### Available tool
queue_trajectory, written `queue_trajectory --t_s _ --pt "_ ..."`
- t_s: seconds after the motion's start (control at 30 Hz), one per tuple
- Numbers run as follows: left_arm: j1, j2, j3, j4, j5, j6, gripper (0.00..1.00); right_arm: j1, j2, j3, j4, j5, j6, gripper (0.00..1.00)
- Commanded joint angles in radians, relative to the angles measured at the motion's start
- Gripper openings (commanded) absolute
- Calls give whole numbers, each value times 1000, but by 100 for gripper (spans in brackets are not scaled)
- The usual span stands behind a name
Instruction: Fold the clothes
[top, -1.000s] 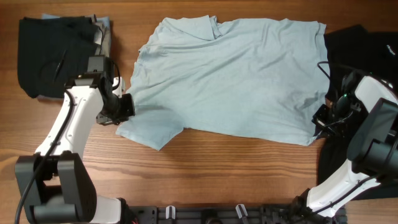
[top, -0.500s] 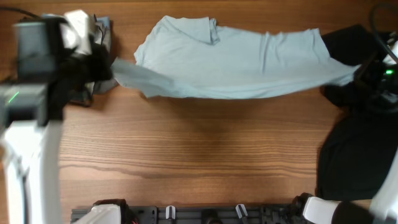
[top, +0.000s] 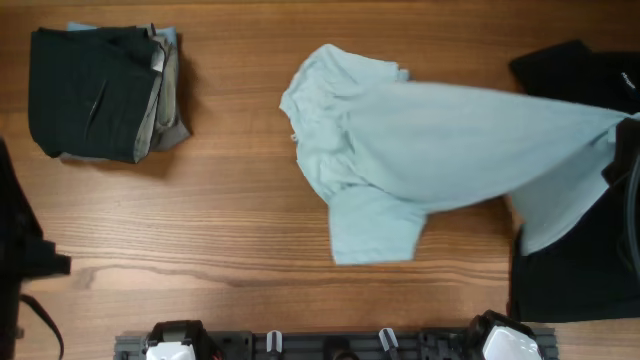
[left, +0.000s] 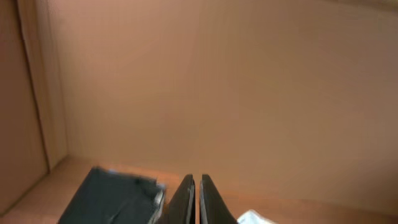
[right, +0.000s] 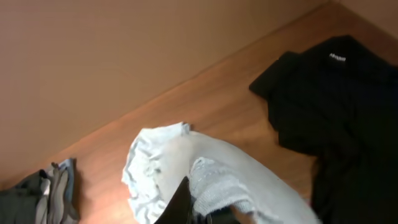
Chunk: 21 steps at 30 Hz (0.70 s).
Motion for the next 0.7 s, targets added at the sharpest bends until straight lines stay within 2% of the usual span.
queue_trajectory --t_s 0.0,0.1,0.13,0.27,0.4,0.47,0.67 --pt "4 91 -25 -121 144 -13 20 2 39 4 -12 -9 12 4" --pt "4 175 -59 -228 282 -12 37 2 69 4 -21 -10 12 4" --pt "3 211 -81 -264 319 -11 40 2 79 4 -25 -10 11 4" --pt "-18 353 -191 -338 447 10 45 2 111 4 -34 -10 5 4" --pt "-113 524 -350 -307 605 148 47 2 125 4 -34 -9 5 4" --pt "-170 606 -413 -275 596 194 47 2 126 4 -33 -9 5 4" --pt "-311 835 -526 -129 556 198 50 2 126 4 -29 6 5 4"
